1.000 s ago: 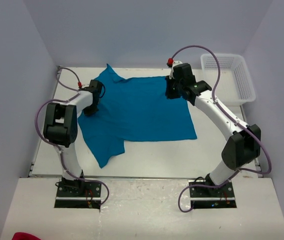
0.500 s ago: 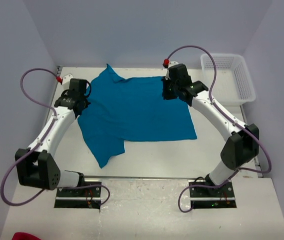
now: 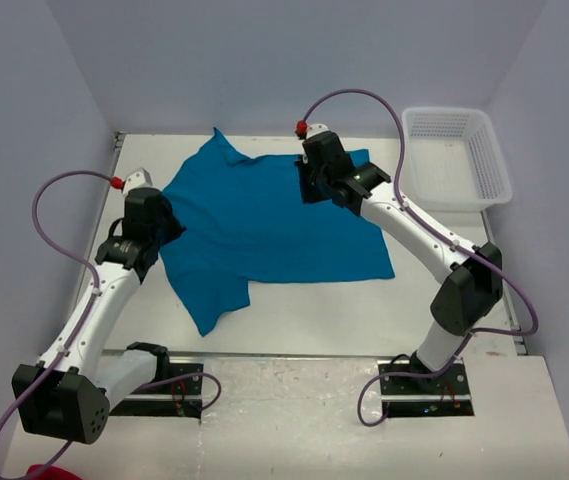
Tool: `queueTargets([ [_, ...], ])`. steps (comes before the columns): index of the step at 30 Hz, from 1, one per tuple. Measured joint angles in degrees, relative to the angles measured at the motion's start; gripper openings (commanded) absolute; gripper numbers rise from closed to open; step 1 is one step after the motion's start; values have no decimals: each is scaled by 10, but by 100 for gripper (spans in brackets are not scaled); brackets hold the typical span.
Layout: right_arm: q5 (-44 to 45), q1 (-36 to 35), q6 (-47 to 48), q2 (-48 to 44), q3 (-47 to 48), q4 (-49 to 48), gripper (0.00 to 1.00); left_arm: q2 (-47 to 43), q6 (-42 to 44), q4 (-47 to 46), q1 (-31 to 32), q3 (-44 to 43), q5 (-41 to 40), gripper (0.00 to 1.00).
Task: Fold and stack the t-shirts
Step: Flatten out the tshirt
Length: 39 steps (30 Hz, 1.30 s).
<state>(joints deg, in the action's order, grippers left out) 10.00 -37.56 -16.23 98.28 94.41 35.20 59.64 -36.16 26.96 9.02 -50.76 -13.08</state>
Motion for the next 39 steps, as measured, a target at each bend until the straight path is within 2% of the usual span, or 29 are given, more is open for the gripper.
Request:
queueTargets([
  [10,57,0,-18,3,3,12,0,-48,5,-8,0,50,75,12],
  [18,75,0,-35,21,16,13,0,-98,17,-8,1,51,93,13],
  [21,72,0,-45,18,15,12,0,-107,19,-7,1,51,100,17],
  [24,71,0,-53,11,13,13,0,-116,25,-7,1,55,104,26],
  [28,71,0,-61,-8,3,13,0,-127,29,-5,1,61,111,47],
  [30,71,-1,-65,-18,-4,13,0,-133,31,-4,1,66,113,53],
  [31,72,-2,-67,-23,-7,13,0,-135,33,-2,1,67,114,61],
  [35,76,-7,-71,-33,-12,14,0,-139,39,-2,1,73,115,70],
  [39,84,-12,-71,-33,-12,18,0,-139,43,1,1,73,115,74],
])
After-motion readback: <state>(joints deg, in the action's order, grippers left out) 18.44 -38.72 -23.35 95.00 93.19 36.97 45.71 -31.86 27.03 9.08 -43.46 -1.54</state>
